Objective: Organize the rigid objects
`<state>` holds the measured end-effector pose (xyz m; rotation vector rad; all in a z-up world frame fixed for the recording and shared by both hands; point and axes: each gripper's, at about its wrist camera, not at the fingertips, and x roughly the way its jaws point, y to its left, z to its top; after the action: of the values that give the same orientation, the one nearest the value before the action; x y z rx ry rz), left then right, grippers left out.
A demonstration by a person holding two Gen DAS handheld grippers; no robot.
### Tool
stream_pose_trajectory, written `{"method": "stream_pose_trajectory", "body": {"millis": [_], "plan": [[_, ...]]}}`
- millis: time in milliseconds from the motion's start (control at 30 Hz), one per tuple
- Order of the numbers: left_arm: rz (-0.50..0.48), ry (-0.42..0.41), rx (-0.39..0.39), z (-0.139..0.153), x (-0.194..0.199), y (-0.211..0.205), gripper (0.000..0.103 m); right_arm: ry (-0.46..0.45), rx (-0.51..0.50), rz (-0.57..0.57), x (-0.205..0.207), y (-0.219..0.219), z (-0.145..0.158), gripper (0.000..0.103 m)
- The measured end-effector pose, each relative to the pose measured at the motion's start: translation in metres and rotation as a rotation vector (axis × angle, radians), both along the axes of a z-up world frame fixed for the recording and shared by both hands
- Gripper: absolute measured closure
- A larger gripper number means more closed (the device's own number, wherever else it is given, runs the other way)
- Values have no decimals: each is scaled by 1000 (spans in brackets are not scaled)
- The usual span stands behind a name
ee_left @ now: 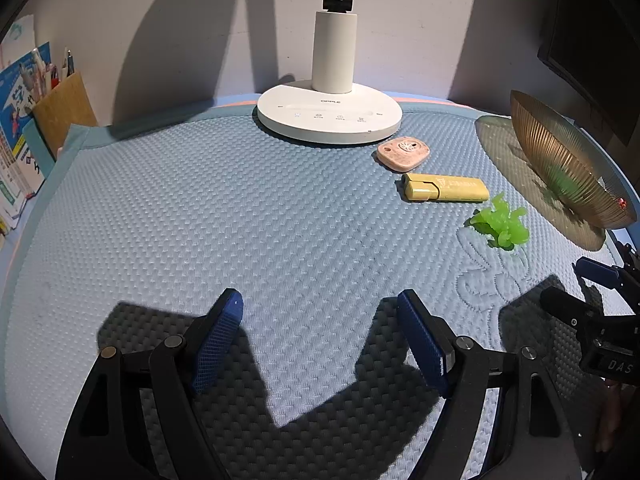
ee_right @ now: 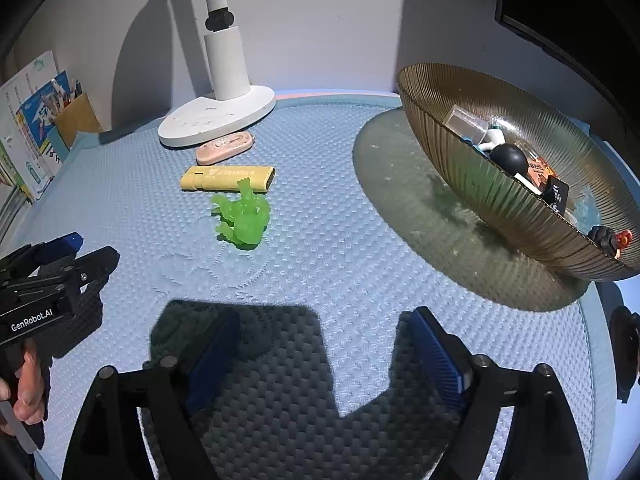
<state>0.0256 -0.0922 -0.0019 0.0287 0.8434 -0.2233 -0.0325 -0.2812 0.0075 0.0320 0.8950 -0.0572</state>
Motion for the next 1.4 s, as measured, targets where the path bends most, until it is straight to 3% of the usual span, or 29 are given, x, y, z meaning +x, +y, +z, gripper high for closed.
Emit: {"method": "stream_pose_trajectory", "body": {"millis": [733,833,900,1000,1033,1100,1233,1267,1300,1400], "plan": [[-1,5,3,-1,-2,-4,22,5,-4,-2,1,1,-1,17],[-30,22,-24,2,1,-3,22,23,46,9,2,0,4,17],[-68,41,-60,8,8,-3,22,17,156,43,4,1,12,17],[-108,40,-101,25,24,-7,22,-2,129,31,20,13,25,18],[-118,40,-121,31,31,-8,22,0,115,32,28,17,26,21],[-141,44,-157,38,44,-11,22,9,105,55,45,25,25,42],[-209,62,-146,33,63,-29,24,29,82,75,70,36,14,50],[-236,74,-139,29,66,-36,24,34,70,75,70,37,12,66],[-254,81,-137,27,70,-40,24,39,59,72,72,36,10,70],[-301,107,-153,18,77,-54,24,20,57,49,60,23,14,70]]}}
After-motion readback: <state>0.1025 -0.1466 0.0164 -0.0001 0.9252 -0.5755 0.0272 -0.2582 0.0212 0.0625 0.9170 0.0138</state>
